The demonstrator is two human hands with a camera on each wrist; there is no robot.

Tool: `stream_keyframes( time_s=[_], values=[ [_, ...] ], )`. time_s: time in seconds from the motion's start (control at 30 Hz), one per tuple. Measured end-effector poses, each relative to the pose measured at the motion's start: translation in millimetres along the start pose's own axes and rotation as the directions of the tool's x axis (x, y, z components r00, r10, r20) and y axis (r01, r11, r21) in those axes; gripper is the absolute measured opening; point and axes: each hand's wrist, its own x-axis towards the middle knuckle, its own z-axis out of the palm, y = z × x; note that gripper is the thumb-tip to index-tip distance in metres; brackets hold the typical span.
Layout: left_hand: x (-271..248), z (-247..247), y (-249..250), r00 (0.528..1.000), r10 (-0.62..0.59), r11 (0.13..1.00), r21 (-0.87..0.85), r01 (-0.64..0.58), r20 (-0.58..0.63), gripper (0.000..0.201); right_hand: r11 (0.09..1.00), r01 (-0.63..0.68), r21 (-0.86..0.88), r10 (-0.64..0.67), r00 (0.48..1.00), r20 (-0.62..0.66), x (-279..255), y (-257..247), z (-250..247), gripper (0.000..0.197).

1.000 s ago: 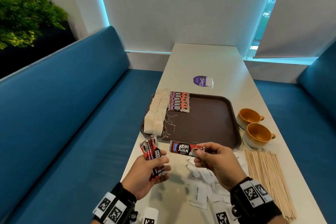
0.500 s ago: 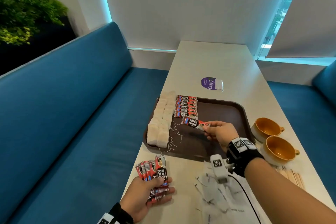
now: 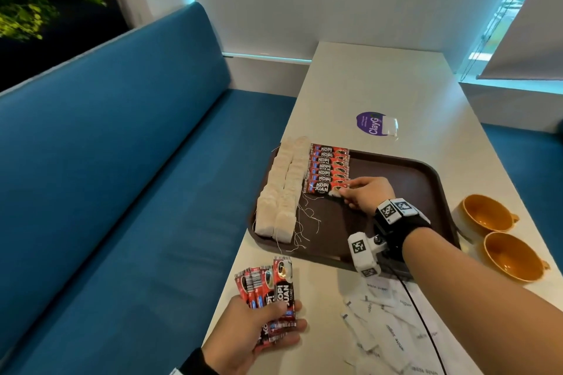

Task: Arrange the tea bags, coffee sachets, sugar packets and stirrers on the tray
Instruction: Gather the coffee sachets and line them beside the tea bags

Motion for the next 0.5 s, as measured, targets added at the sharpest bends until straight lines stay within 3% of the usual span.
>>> stream_keyframes(
  time_s=[0.5],
  values=[
    [1.1,-0.7,0.8,1.000,-0.020,1.000,-0.014,0.020,0.004,0.027,0.981,-0.105,-0.161,0.090,0.991,-0.097,6.7,-15.0,2.9,0.032]
  ],
)
